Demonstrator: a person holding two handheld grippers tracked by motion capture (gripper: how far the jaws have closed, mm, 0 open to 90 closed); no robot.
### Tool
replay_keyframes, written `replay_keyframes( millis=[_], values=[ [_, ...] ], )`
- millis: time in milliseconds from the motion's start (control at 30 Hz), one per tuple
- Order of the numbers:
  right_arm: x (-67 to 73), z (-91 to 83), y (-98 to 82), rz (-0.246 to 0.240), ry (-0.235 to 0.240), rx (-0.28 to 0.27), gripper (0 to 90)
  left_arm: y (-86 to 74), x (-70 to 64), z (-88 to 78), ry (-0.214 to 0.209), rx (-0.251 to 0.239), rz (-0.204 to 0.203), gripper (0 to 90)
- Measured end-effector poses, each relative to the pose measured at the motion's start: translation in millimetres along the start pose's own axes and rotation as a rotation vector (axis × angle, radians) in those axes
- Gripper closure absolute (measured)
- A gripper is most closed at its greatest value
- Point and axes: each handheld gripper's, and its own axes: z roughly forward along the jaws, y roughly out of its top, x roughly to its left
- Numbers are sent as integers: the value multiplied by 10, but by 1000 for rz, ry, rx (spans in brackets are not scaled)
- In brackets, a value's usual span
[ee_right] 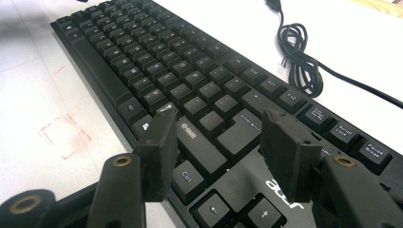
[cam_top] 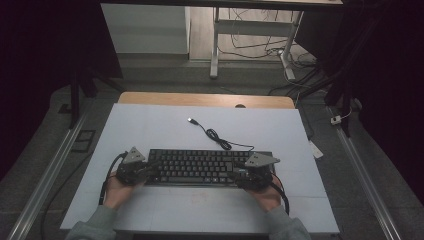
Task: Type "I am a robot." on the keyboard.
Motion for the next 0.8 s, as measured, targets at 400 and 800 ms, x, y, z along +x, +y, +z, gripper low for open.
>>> replay_keyframes(
  millis=[400, 800],
  values=[
    [2, 12, 1, -8, -4, 14, 472, 48, -62, 130, 0, 37, 16, 884],
    [-2, 14, 0, -10, -9, 19, 472, 114, -242, 151, -54, 34, 66, 884]
  ],
)
